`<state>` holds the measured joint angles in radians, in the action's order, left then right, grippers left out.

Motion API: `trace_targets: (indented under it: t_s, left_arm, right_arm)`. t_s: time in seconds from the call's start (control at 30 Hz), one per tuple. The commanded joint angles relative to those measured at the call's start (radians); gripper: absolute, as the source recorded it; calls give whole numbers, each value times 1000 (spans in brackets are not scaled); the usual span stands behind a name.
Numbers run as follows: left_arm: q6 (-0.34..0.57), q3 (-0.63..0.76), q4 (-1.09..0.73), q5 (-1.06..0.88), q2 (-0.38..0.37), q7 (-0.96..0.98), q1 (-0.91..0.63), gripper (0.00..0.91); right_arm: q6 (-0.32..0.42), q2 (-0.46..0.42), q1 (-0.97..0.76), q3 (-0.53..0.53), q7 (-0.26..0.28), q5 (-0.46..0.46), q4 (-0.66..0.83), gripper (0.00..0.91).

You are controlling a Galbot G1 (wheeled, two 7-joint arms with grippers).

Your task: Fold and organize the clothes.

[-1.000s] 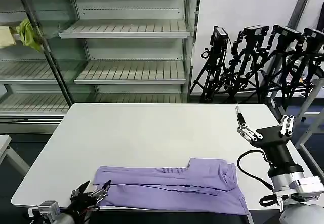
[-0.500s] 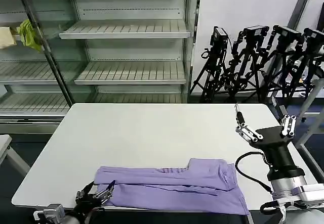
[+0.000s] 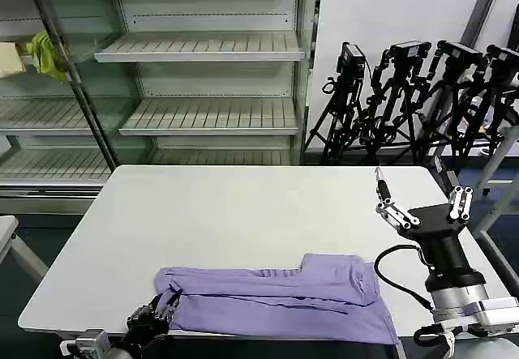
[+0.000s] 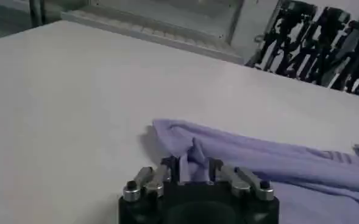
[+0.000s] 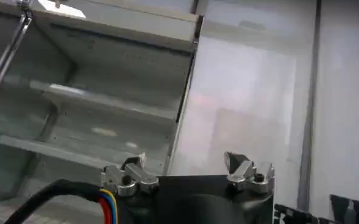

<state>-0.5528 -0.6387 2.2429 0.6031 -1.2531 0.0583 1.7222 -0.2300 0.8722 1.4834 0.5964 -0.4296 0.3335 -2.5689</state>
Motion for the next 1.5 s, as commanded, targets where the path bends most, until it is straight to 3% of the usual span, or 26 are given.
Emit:
trace_targets:
  t_s: [0.03, 0.43, 0.9, 1.5]
  left_arm:
    - [9, 3, -4, -15, -15, -2, -5, 10]
    - [28, -27, -38, -16, -29, -6, -65, 0]
    - [30, -194, -195, 22, 66, -5, -166, 0]
    - [36, -343, -235, 25, 105, 4, -155, 0]
  right_arm:
    - [5, 5, 4, -12, -1, -15, -24, 907]
    - [12, 21, 13, -41, -1, -44, -25, 907]
    - [18, 25, -24, -78, 9, -45, 3, 907]
    - [32, 27, -27, -101, 22, -44, 15, 907]
